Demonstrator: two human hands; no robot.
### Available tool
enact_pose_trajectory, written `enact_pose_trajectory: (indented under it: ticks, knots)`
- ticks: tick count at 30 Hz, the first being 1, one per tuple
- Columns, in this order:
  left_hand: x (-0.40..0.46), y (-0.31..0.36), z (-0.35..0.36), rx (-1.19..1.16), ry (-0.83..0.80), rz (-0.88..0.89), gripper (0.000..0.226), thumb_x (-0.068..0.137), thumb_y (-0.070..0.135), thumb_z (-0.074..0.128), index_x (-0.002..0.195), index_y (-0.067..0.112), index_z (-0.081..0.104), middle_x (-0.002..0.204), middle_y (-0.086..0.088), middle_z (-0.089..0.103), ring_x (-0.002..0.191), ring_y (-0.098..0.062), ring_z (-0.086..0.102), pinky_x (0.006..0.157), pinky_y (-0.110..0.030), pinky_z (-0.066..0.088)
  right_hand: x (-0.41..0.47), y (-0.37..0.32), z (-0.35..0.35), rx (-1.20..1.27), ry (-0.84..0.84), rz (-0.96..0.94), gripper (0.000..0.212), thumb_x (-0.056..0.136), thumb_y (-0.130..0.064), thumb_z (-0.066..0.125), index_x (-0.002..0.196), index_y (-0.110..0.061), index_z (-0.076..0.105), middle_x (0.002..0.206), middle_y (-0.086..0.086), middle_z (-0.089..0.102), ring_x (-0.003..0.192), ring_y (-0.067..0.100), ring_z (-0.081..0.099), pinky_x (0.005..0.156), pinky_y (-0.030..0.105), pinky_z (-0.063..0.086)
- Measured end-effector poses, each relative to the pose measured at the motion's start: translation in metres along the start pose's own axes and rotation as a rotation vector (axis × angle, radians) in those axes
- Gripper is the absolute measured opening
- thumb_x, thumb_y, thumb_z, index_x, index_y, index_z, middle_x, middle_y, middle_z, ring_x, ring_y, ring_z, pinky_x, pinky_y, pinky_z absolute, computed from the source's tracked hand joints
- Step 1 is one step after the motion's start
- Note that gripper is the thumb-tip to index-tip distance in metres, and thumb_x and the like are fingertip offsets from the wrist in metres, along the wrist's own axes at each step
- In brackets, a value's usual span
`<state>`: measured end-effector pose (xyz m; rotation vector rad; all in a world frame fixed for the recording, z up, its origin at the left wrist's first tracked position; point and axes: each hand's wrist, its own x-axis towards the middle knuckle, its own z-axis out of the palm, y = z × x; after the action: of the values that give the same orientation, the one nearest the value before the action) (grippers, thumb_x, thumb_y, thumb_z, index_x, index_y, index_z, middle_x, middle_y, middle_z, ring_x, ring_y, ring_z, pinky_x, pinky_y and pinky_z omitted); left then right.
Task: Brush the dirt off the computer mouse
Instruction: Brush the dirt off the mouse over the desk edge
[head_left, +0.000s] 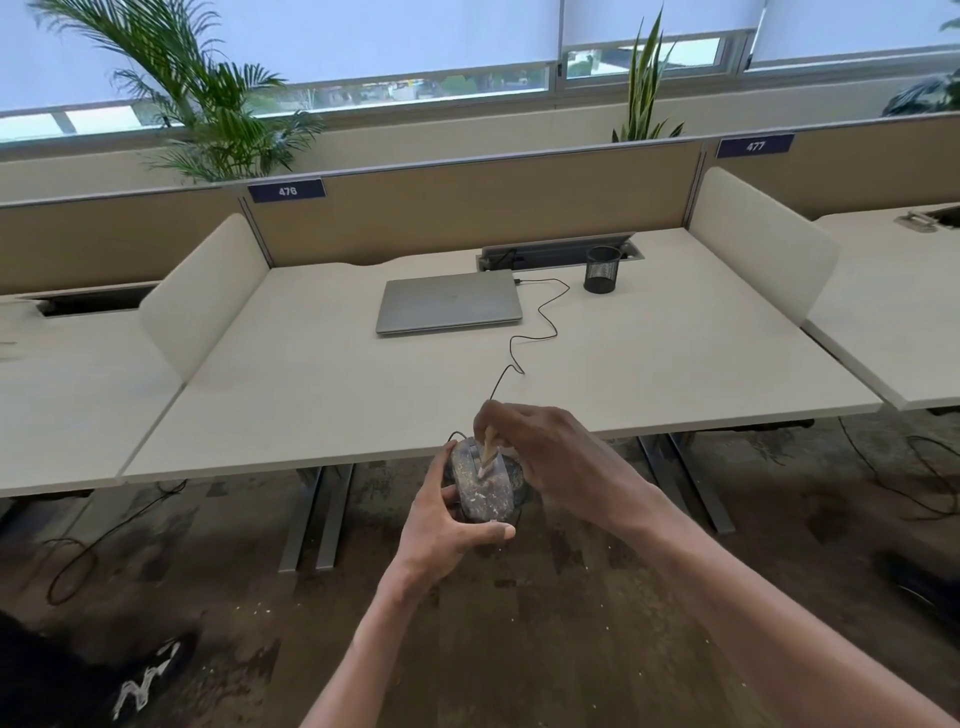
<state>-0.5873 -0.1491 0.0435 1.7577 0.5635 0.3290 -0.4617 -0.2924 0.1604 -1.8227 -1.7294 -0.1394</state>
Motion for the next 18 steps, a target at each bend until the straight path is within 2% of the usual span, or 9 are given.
enact_pose_trajectory:
  ticks: [4,7,9,11,13,16,18]
  knots:
    - [0.0009,0.0016,-0.0005,-0.013,-0.008,0.016,0.132,0.056,0.024,0.105,0.160,0.039,0.025,0.126,0.000,0.072,0.105,-0.004,0.074,0.078,-0.010,0.055,0.0024,-0.0010,0.0002,0.018,0.021,0.022,0.047,0.085,0.018,0.053,0.111,-0.021,0.044,0.092,0.002,0.064,0.075,0.023,0.064,0.056,0.038,0.055]
    - [-0.0021,0.0001,-0.0006,0.010,-0.007,0.014,0.132,0.054,0.028,0.104,0.159,0.042,0.026,0.126,-0.003,0.072,0.108,-0.010,0.074,0.084,-0.015,0.057,-0.0028,-0.0030,0.0022,0.004,-0.019,0.019,0.045,0.086,0.016,0.051,0.110,-0.021,0.045,0.087,-0.008,0.054,0.065,0.015,0.053,0.048,0.021,0.043]
    - [-0.0040,-0.0005,-0.0001,0.016,-0.004,0.011,0.130,0.054,0.030,0.104,0.157,0.045,0.027,0.127,-0.004,0.072,0.112,-0.014,0.073,0.089,-0.019,0.059,-0.0034,-0.0029,0.0012,0.004,-0.017,0.018,0.045,0.085,0.016,0.052,0.109,-0.021,0.045,0.084,-0.010,0.051,0.062,0.014,0.049,0.048,0.017,0.038]
    - [-0.0046,0.0011,0.0015,0.020,0.000,0.012,0.129,0.053,0.032,0.104,0.156,0.047,0.027,0.130,-0.003,0.070,0.115,-0.015,0.071,0.096,-0.026,0.059,-0.0004,-0.0007,-0.0003,0.019,0.018,0.034,0.046,0.085,0.018,0.052,0.109,-0.021,0.044,0.086,-0.003,0.059,0.069,0.021,0.060,0.052,0.029,0.051]
    - [-0.0042,0.0038,0.0022,0.029,0.000,0.018,0.129,0.054,0.031,0.104,0.156,0.046,0.027,0.131,-0.001,0.069,0.116,-0.014,0.070,0.100,-0.030,0.058,0.0032,0.0004,-0.0018,0.026,0.056,0.048,0.045,0.086,0.019,0.053,0.109,-0.018,0.044,0.092,0.004,0.065,0.079,0.026,0.067,0.061,0.042,0.057]
    - [-0.0046,0.0055,-0.0001,0.024,-0.004,0.017,0.133,0.054,0.031,0.104,0.160,0.042,0.024,0.131,-0.003,0.070,0.116,-0.015,0.071,0.104,-0.036,0.056,0.0030,-0.0005,-0.0001,0.015,0.062,0.058,0.043,0.086,0.019,0.053,0.109,-0.016,0.046,0.092,0.004,0.065,0.077,0.025,0.065,0.062,0.042,0.057]
    - [-0.0051,0.0047,-0.0012,0.019,-0.006,0.014,0.133,0.054,0.031,0.104,0.160,0.042,0.024,0.129,-0.004,0.071,0.114,-0.014,0.072,0.100,-0.030,0.058,-0.0027,-0.0013,0.0021,0.023,0.040,0.054,0.043,0.087,0.018,0.051,0.109,-0.019,0.046,0.089,-0.001,0.062,0.073,0.021,0.061,0.058,0.040,0.055]
